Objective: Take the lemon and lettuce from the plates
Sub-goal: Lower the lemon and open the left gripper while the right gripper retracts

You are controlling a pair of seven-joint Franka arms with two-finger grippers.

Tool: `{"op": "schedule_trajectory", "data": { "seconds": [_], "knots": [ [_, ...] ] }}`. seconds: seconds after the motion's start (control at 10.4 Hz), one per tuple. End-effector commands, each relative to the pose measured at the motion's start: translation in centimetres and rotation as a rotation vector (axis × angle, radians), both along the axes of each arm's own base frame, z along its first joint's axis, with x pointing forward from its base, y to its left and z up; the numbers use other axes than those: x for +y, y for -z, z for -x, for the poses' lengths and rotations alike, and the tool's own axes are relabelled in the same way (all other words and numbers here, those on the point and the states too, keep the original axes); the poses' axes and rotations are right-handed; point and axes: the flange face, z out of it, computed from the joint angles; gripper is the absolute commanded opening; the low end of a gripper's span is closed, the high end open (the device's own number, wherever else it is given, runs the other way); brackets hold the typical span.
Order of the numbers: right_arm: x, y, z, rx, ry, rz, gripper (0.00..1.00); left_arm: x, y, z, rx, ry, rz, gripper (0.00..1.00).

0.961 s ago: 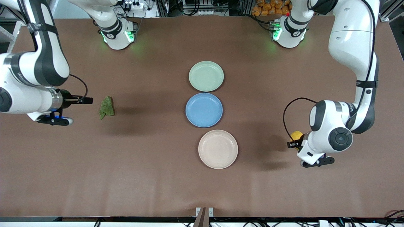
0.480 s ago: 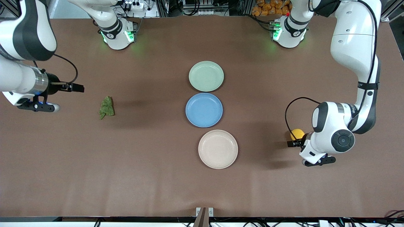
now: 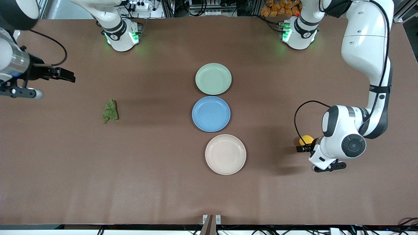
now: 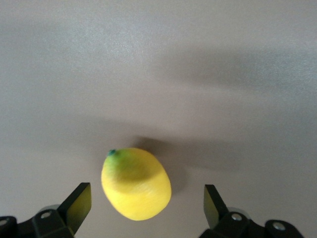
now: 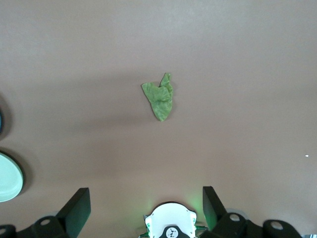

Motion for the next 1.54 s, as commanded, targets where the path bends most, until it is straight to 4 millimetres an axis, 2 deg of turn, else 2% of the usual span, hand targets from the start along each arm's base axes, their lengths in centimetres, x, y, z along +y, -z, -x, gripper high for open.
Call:
{"op": "schedule_trajectory", "data": {
  "seconds": [0.0,0.29,0.38,0.58,0.77,0.96,1.25,1.34,1.44],
  "knots": [
    [0.3,-1.8,-0.1,-0.014,-0.007,-0.006,1.0,0.1,-0.8,0.6,-0.048,-0.026,0.026,1.0],
    [0.5,-2.9,-0.2,-0.037,-0.003,-0.041,1.0,1.0,-1.3,2.8,-0.14,-0.058,0.048,1.0],
    [0.4,-3.1,-0.4,-0.045,0.003,-0.057,1.0,1.9,-2.4,3.4,-0.167,-0.09,0.069,1.0],
    [0.0,-4.7,-0.8,-0.083,0.009,-0.064,1.0,2.0,-4.9,4.5,-0.189,-0.094,0.075,1.0],
    [0.3,-4.6,-1.1,-0.082,0.003,-0.065,1.0,2.3,-7.7,5.6,-0.218,-0.095,0.077,1.0],
    [0.2,-4.3,-1.2,-0.075,0.007,-0.088,1.0,5.7,-11.0,6.3,-0.26,-0.143,0.075,1.0],
    [0.3,-4.1,-1.3,-0.071,0.004,-0.089,1.0,5.3,-15.0,8.9,-0.304,-0.13,0.08,1.0],
    [0.4,-4.0,-1.3,-0.069,0.003,-0.087,1.0,5.4,-16.1,9.4,-0.318,-0.133,0.083,1.0],
    [0.4,-3.9,-1.3,-0.066,0.001,-0.088,1.0,4.5,-16.5,10.0,-0.32,-0.117,0.087,1.0]
  ]
}}
